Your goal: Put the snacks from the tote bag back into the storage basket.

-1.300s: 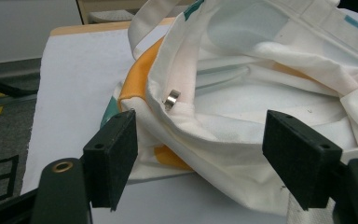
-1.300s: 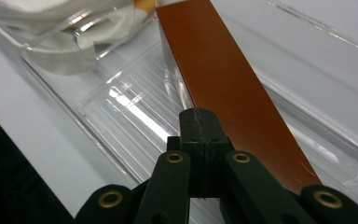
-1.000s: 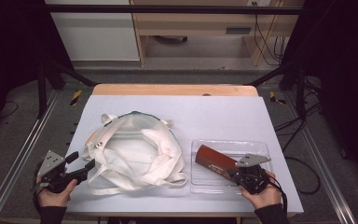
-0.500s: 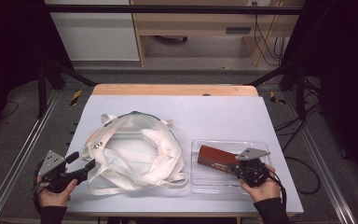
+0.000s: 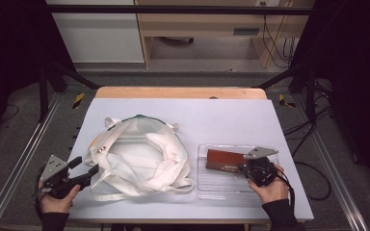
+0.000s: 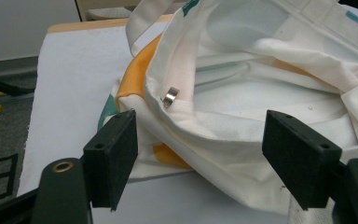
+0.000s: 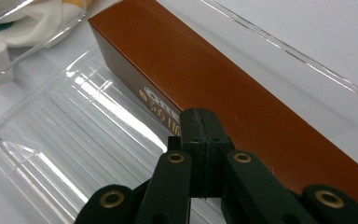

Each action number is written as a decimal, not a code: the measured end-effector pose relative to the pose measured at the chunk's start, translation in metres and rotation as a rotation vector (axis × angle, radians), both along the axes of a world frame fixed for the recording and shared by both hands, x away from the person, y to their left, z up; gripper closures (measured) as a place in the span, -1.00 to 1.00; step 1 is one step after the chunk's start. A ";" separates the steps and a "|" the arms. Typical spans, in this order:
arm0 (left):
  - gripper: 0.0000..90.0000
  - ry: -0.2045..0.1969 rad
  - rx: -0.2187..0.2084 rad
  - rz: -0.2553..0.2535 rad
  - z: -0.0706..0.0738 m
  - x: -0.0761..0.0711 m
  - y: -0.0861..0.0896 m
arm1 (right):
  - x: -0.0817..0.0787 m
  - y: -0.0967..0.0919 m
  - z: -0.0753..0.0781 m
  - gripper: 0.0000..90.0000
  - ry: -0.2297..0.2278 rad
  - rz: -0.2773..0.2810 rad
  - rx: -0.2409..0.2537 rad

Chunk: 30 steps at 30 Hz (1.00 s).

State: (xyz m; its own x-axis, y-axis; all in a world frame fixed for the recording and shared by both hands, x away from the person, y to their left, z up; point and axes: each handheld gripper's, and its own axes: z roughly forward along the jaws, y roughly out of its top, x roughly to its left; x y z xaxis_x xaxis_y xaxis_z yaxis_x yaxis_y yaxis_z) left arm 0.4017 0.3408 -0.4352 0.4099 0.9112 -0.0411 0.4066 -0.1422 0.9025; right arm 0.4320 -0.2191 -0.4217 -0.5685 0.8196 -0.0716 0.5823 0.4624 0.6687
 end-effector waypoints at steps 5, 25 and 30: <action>-0.41 0.001 0.000 0.000 0.000 0.000 0.000 | 0.003 -0.005 -0.001 1.00 0.002 -0.019 0.001; -0.41 -0.005 -0.005 -0.003 0.001 -0.001 0.000 | 0.003 -0.010 0.000 0.90 -0.036 -0.035 0.021; -0.42 -0.008 -0.012 -0.007 0.001 -0.001 0.000 | -0.005 -0.015 0.012 0.50 -0.136 -0.065 0.092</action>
